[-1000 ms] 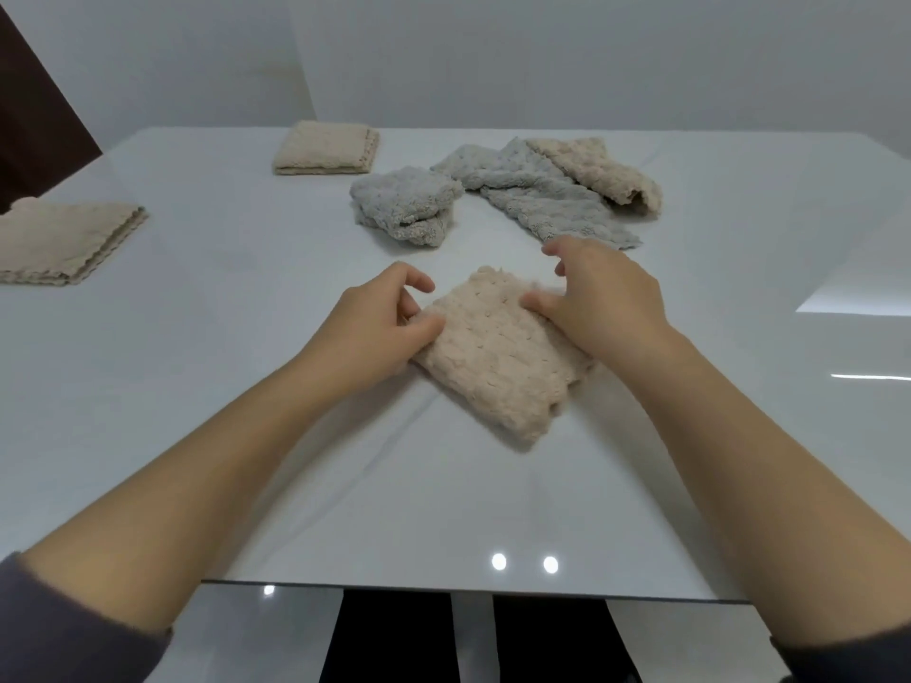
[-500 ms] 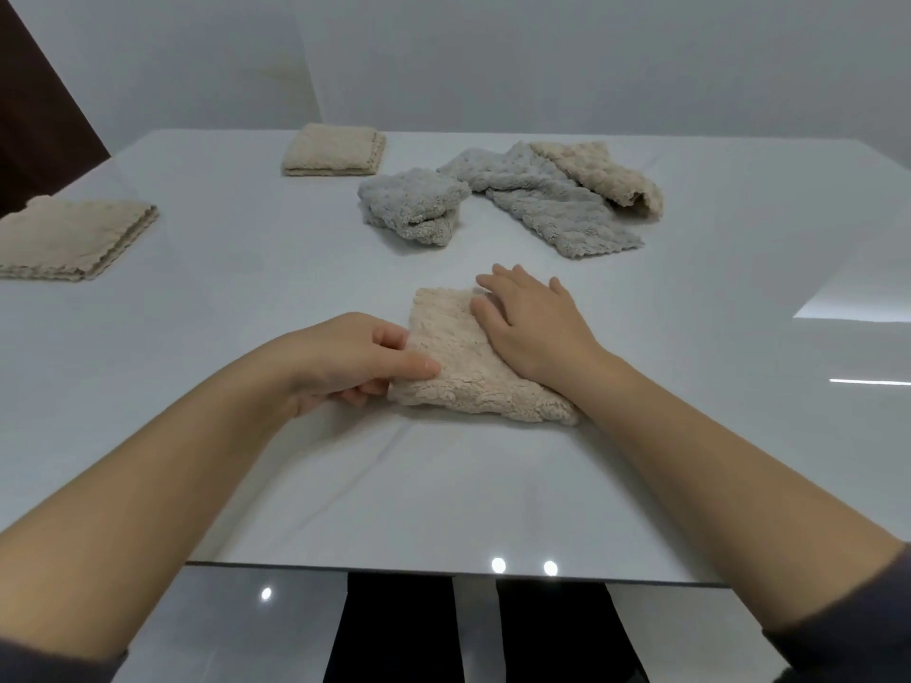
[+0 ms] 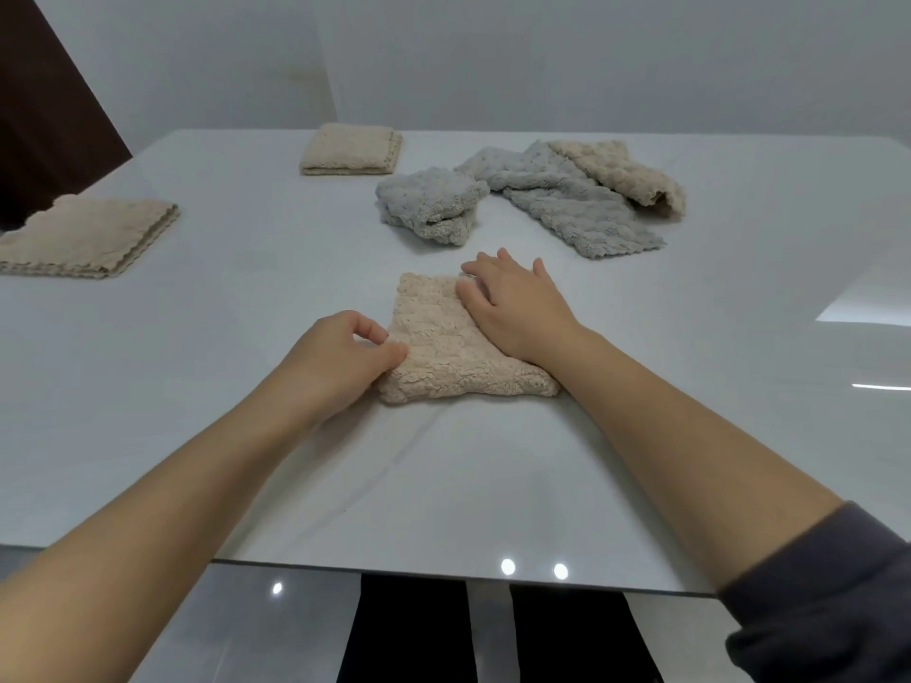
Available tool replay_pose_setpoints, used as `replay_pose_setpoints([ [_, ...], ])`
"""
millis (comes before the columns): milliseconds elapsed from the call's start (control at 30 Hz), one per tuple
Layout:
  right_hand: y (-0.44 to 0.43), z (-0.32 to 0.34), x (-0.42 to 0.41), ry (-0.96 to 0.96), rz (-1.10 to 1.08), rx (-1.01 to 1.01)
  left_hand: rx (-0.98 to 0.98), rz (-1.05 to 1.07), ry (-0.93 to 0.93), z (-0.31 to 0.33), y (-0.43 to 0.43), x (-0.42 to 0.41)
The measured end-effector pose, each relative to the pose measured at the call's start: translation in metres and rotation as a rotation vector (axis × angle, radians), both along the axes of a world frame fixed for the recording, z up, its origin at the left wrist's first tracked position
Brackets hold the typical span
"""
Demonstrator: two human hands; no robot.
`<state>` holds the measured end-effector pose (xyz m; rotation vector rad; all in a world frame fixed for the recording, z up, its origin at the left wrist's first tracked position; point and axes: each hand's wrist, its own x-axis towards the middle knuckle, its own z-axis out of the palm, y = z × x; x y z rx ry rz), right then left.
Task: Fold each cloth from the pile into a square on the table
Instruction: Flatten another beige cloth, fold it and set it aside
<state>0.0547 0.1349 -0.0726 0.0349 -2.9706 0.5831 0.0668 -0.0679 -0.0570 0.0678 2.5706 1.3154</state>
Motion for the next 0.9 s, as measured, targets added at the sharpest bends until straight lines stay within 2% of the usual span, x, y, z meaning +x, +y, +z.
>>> replay_pose_setpoints([
  [67,-0.001,0.0,0.0,0.023,0.012,-0.034,-0.053,0.016,0.033,0.0,0.0,0.0],
  [167,0.003,0.002,0.003,0.109,0.003,-0.28,-0.18,-0.016,0.11,0.003,0.004,0.006],
  [267,0.012,0.008,0.008,0.178,-0.084,-0.457,-0.395,-0.004,0.429,0.011,0.01,0.015],
  [333,0.016,0.013,0.01,0.205,-0.131,-0.501,-0.365,-0.068,0.675,0.016,0.019,0.012],
  [367,0.016,0.015,0.011,0.22,-0.149,-0.522,-0.354,-0.161,0.739,0.017,0.027,0.007],
  [433,0.016,0.018,0.014,0.25,-0.191,-0.558,-0.421,-0.401,0.738,0.012,0.044,-0.004],
  [533,0.023,0.017,0.021,0.261,-0.266,-0.606,-0.613,-0.608,0.515,-0.007,0.059,-0.022],
  [600,0.031,0.014,0.029,0.224,-0.308,-0.675,-0.65,-0.59,0.404,-0.013,0.06,-0.032],
  [667,0.038,0.013,0.038,0.163,-0.339,-0.762,-0.661,-0.564,0.377,-0.014,0.061,-0.035],
  [900,0.037,0.021,0.061,-0.086,-0.231,-0.939,-0.681,-0.401,0.462,-0.015,0.06,-0.031],
])
